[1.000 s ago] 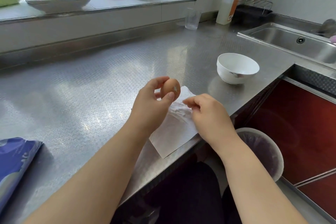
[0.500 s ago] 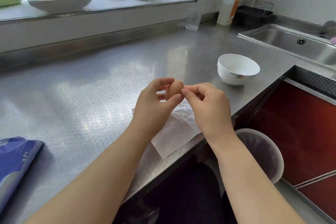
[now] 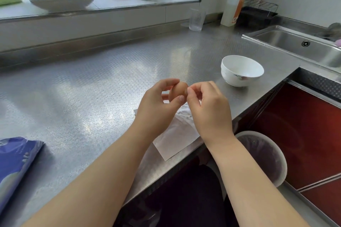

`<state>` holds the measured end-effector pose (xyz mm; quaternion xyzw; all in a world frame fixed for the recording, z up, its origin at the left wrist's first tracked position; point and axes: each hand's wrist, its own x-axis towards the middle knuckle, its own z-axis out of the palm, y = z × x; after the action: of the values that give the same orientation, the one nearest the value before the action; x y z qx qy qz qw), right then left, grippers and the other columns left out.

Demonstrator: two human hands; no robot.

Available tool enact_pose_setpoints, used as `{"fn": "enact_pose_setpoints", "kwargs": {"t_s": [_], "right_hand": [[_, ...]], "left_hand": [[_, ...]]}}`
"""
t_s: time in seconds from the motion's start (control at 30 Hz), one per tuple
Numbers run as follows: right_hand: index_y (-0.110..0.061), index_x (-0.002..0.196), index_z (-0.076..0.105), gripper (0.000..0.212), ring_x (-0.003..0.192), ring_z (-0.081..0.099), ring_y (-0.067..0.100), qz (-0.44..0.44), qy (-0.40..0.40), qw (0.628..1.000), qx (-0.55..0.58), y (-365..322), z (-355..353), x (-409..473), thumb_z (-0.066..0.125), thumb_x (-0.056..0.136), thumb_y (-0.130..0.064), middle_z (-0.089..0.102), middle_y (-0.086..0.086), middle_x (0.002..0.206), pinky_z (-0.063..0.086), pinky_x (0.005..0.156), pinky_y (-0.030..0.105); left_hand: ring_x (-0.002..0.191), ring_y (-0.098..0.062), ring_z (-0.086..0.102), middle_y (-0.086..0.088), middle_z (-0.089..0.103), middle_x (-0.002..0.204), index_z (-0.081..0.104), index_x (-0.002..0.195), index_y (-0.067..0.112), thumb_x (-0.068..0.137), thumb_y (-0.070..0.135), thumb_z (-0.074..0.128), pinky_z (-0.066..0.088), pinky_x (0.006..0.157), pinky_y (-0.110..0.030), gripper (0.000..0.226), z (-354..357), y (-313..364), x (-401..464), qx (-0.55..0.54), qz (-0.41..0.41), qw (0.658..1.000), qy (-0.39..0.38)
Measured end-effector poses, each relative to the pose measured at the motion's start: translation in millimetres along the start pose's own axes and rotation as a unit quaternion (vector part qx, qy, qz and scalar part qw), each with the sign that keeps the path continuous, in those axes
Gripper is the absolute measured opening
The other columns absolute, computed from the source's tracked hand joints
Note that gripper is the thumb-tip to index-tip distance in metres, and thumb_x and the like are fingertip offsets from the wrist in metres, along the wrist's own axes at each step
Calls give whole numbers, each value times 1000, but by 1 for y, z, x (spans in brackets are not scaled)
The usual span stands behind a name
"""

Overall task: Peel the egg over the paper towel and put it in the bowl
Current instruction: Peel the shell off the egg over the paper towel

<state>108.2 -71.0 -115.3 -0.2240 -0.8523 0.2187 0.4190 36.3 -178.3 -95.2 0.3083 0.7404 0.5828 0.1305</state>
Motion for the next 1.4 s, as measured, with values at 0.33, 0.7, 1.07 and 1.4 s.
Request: {"fn": "enact_pose_setpoints", "kwargs": {"t_s": [0.33,0.7,1.07,1.4], "right_hand": [[-11,97,62,15,85,55,14,101,-42,992,60,12,-7,5,53,96,-23,63,1,93,33,67,15],[-14,94,57,16,82,64,19,183,-57,974,123,10,-9,5,47,98,-26,64,-1,87,48,74,29],[-20,85,70,10,78,64,10,161,-160,973,49,8,-17,4,64,88,-27,70,-9,79,49,71,25],[-23,90,73,12,75,66,-1,186,-109,952,220,-3,-16,7,70,84,-33,73,-13,78,48,70,10]], "left_hand": [[110,-6,61,10,62,123,58,129,25,93,10,62,49,96,-27,38,3,-2,2,-11,-19,1000,5],[108,-7,60,10,61,123,56,129,25,95,10,58,47,88,-18,38,4,-3,2,15,-21,1000,5],[110,-9,61,8,56,133,55,131,27,95,15,57,48,93,-25,38,3,-6,5,-3,-27,999,23],[109,-8,62,10,61,121,57,126,30,96,13,57,51,95,-28,35,3,-3,2,-26,-16,1000,-7]]}}
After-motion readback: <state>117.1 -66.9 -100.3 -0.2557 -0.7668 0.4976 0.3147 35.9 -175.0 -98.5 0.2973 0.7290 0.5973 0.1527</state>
